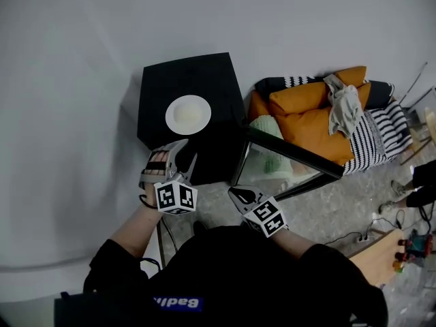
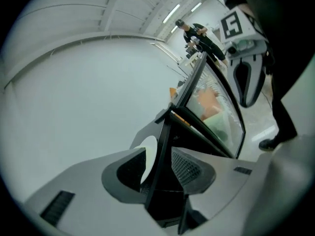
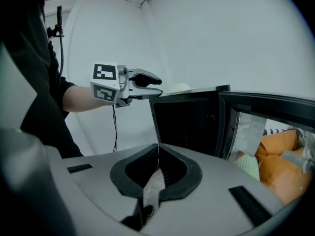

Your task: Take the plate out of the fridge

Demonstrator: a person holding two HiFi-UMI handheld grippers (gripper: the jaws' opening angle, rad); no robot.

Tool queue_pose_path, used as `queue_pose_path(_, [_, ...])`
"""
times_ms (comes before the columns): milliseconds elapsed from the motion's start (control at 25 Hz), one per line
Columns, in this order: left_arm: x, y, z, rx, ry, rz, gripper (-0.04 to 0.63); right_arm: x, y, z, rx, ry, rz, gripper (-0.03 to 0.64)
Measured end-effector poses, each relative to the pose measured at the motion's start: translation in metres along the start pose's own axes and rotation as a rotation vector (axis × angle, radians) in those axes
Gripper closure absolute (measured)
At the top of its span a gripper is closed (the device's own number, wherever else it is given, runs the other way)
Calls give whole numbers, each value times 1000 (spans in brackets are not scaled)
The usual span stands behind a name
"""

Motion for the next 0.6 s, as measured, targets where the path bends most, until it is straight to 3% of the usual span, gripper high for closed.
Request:
queue_pose_path(400, [41, 40, -29, 553, -143, -58, 448, -3, 3, 1, 9, 24, -14, 607])
queue_pose_path(480, [50, 44, -36, 647, -203, -84, 456, -4, 2, 2, 14, 35, -18, 607])
queue_pose_path(600, [63, 43, -49, 773, -303, -112, 520, -4, 3, 5, 22, 52, -22, 607])
Point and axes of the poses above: the fingertips, and each gripper's own axes: x backward along the fingers, z to its left, y out of its top, the point moved 6 cm from there along x, backward along the fingers, and after that the axes turned 12 degrees about y, right-handed, at the moved point
